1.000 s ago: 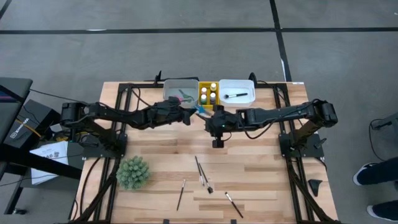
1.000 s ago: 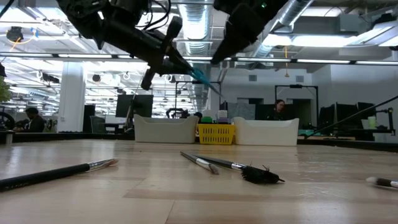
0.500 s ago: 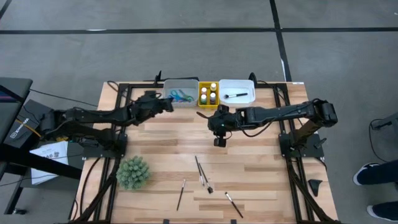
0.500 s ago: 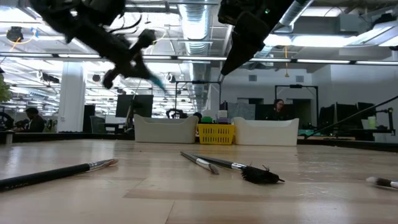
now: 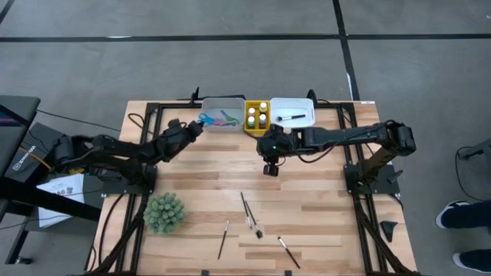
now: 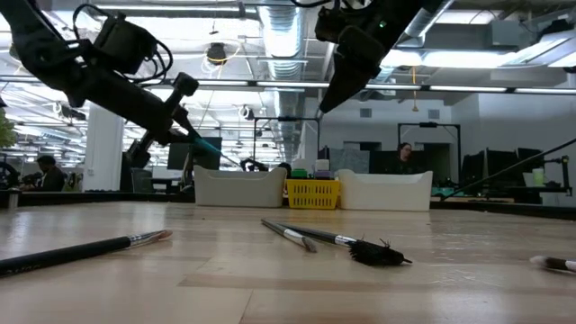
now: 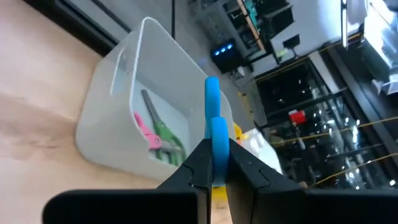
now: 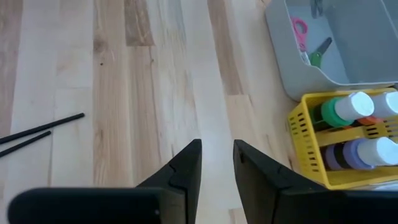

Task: Pick & Place Paint Supplies
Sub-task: Put the blue scissors into the gray bin

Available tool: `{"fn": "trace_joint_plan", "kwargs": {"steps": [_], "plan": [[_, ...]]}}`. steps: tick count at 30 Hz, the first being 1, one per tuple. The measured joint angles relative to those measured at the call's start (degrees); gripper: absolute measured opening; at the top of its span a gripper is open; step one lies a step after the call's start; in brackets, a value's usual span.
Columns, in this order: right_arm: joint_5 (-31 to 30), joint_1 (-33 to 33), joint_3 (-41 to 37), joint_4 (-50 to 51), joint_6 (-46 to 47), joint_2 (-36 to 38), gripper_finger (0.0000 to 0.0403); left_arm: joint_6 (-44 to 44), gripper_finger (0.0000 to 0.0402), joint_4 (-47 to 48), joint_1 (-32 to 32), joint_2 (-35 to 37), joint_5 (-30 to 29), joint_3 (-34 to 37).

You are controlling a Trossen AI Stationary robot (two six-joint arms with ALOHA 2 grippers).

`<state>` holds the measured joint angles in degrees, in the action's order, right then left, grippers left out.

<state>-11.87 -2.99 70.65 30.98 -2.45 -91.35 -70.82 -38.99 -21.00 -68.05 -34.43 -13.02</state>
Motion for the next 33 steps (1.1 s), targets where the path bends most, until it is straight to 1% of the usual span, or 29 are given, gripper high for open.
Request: {"fn": "trace_joint_plan", "kwargs": {"steps": [3, 6, 12, 17, 22, 33], "plan": [[0.26, -0.39, 0.00, 0.00, -0.10, 0.00, 0.0087, -0.01, 0.0013, -2.74, -2.24, -2.43, 0.94, -0.02], [0.47, -0.63, 0.00, 0.02, -0.48, 0.00, 0.0087, -0.07, 0.0013, -4.55, -4.94, -5.72, 4.78, -0.02], [1.45, -0.91, 0.00, 0.00, -0.54, 0.00, 0.0087, -0.16, 0.0013, -13.15, -8.45, -11.21, 8.59, -0.13], [1.48, -1.28, 0.00, -0.28, -0.54, 0.00, 0.0087, -0.05, 0.0013, -13.44, -10.26, -14.53, 12.25, -1.88], [1.46, -1.78, 0.00, -0.28, -0.32, 0.00, 0.0087, -0.01, 0.0013, -13.61, -10.26, -16.21, 12.36, -3.53], [1.52, -2.07, 0.00, -0.41, 0.53, 0.00, 0.0087, -0.01, 0.0013, -12.98, -10.26, -17.23, 12.30, -3.56]]}}
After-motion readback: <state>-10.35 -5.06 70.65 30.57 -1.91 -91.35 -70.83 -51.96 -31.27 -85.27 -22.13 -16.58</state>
